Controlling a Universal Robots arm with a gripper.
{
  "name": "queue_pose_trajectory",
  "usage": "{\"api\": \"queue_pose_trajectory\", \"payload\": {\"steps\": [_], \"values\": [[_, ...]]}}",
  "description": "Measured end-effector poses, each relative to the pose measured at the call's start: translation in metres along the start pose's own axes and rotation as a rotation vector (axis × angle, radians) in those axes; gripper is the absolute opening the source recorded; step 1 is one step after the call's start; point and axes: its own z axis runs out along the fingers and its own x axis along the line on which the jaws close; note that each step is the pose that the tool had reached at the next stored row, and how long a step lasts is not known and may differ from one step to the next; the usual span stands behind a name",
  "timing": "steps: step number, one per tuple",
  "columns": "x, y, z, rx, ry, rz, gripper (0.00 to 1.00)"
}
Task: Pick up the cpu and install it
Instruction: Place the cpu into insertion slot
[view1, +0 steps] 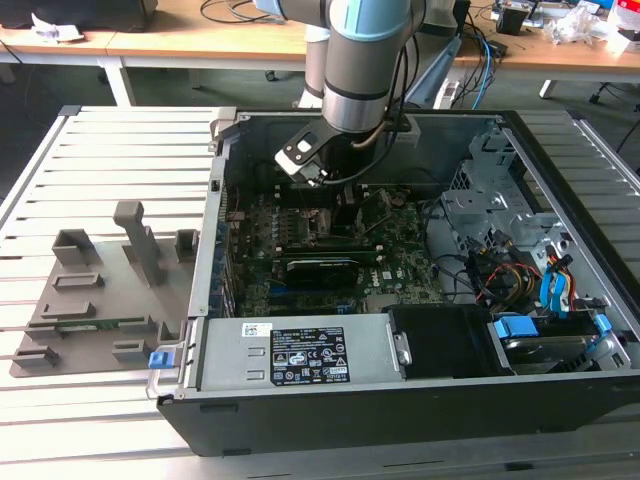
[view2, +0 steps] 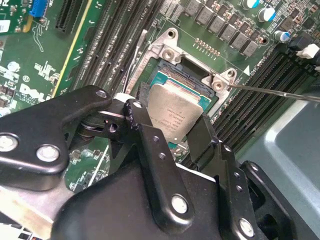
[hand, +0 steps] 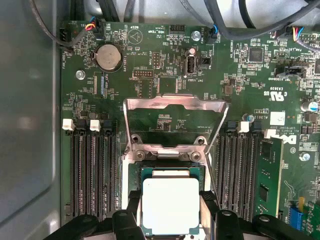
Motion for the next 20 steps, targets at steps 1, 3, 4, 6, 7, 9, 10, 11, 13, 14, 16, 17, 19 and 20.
{"api": "queue_pose_trajectory", "payload": {"steps": [1,3,4,6,7,9,10,11,13,14,16,17,19,20], "values": [[0.0000,-0.0001,0.0010,0.0000,0.0000,0.000,0.55],[0.0001,-0.0002,0.0046,-0.0001,0.0000,0.000,0.55],[0.0002,-0.0006,0.0061,-0.0001,0.0001,0.000,0.55],[0.0003,-0.0012,0.0090,-0.0001,0.0000,0.000,0.55],[0.0003,-0.0012,0.0097,-0.0001,0.0000,0.000,0.55],[0.0003,-0.0012,0.0103,0.0000,-0.0002,0.000,0.55],[0.0003,-0.0012,0.0107,0.0000,-0.0002,0.000,0.55],[0.0003,-0.0011,0.0115,0.0000,-0.0001,0.000,0.55],[0.0004,-0.0010,0.0126,0.0001,-0.0002,0.000,0.55],[0.0004,-0.0010,0.0129,0.0000,-0.0002,0.000,0.55],[0.0004,-0.0010,0.0131,0.0000,-0.0001,0.000,0.55],[0.0004,-0.0010,0.0131,0.0000,-0.0001,0.000,0.55],[0.0005,-0.0009,0.0133,-0.0003,0.0000,0.000,0.55],[0.0006,-0.0008,0.0135,-0.0006,0.0010,0.000,0.62]]}}
